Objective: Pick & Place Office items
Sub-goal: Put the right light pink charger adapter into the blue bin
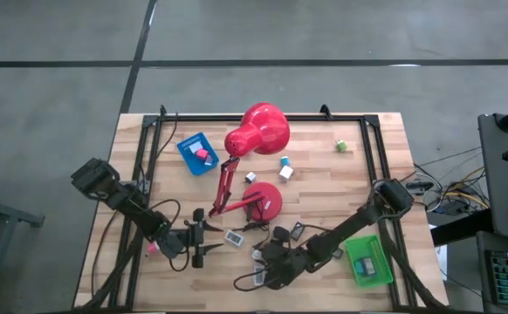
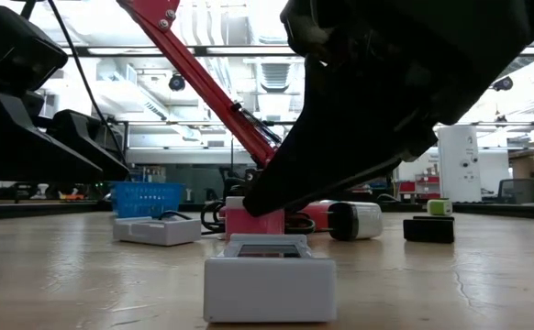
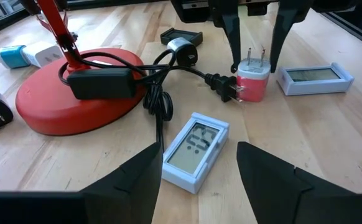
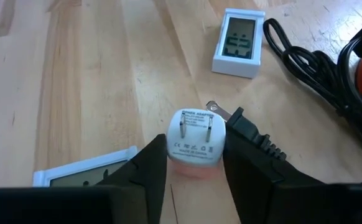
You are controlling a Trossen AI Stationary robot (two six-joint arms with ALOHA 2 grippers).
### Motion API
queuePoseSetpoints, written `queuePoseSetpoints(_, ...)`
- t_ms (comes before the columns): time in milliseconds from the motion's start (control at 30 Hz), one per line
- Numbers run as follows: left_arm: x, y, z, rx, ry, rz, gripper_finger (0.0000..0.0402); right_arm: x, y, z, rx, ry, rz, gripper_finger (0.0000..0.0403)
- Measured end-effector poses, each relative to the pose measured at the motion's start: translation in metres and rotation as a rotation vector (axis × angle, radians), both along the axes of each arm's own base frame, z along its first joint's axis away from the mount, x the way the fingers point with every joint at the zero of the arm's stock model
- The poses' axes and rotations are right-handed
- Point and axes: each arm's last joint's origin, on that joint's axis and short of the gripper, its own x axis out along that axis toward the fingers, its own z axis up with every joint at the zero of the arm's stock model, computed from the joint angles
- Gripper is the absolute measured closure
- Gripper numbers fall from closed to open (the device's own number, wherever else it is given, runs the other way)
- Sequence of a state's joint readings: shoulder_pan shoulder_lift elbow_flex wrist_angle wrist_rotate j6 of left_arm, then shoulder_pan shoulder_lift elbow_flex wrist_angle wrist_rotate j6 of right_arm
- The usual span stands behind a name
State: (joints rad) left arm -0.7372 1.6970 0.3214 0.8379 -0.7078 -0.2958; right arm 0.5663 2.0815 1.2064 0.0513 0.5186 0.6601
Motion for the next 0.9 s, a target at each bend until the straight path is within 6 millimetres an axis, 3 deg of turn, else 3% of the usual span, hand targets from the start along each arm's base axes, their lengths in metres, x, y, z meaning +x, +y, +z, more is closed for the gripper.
queuePoseSetpoints(133, 0.0, 0.0, 0.0, 0.0, 0.0, 0.0, 0.0192, -0.0001, 0.0001, 0.0, -0.004, 0.001, 0.004, 0.0285)
queuePoseSetpoints(400, 0.0, 0.0, 0.0, 0.0, 0.0, 0.0, 0.0192, 0.0016, -0.0021, -0.0003, 0.011, 0.014, 0.022, 0.0247)
queuePoseSetpoints(900, -0.0001, -0.0001, 0.0, 0.0, 0.0, -0.001, 0.0192, 0.0041, -0.0064, -0.0005, 0.008, 0.022, 0.03, 0.0263)
